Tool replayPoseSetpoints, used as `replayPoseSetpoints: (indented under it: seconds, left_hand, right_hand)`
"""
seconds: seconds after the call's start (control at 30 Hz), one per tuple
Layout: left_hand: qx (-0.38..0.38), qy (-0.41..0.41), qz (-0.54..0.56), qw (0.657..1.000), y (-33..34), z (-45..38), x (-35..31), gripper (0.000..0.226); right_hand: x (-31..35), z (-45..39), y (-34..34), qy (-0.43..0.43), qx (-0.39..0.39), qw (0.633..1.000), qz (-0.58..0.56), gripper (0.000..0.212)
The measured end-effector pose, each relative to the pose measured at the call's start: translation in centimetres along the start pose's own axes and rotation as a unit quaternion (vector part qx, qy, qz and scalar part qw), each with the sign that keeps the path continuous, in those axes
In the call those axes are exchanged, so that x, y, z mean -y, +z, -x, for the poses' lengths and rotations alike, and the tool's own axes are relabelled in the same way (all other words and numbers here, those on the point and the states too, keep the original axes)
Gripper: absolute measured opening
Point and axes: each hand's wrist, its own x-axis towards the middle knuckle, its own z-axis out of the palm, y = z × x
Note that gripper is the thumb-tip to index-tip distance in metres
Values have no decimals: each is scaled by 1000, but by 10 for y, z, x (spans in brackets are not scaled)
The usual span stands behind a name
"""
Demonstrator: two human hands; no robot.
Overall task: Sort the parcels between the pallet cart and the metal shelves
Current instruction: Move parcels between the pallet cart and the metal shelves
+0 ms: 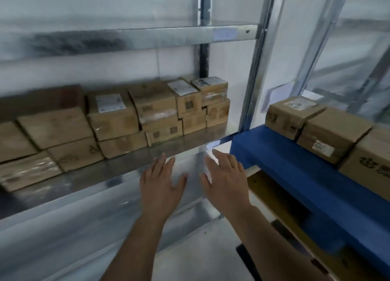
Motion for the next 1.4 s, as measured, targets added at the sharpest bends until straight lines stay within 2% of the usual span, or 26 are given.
replayPoseSetpoints:
  seconds: [0.03,0.13,0.3,0.43,0.87,1.13,1.4]
  left_hand:
    - [-5,-14,-2,1000,-12,7,17,61]
    - [-21,-48,-7,999,-42,28,64,58]
    - [-44,-92,-21,995,-89,66,134,61]
    - [-73,-130,-39,988,-128,98,188,61]
    - [-180,-286,-67,939,-226,181,318,61]
    - [-201,-336,-134,910,-279,175,398,64]
    - [-203,-320,-156,912,-333,118,469,62]
  right_hand:
    - [22,1,3,-17,-7,1000,-8,41]
    - [81,6,15,-63,35,997,-3,48]
    - [168,24,31,-104,25,994,-17,46]
    - [231,38,45,-157,52,986,-26,50]
    - [415,62,90,-322,132,932,-99,52]
    - [517,36,132,-374,101,906,-171,46]
    - [600,-28,154,-375,73,903,-198,48]
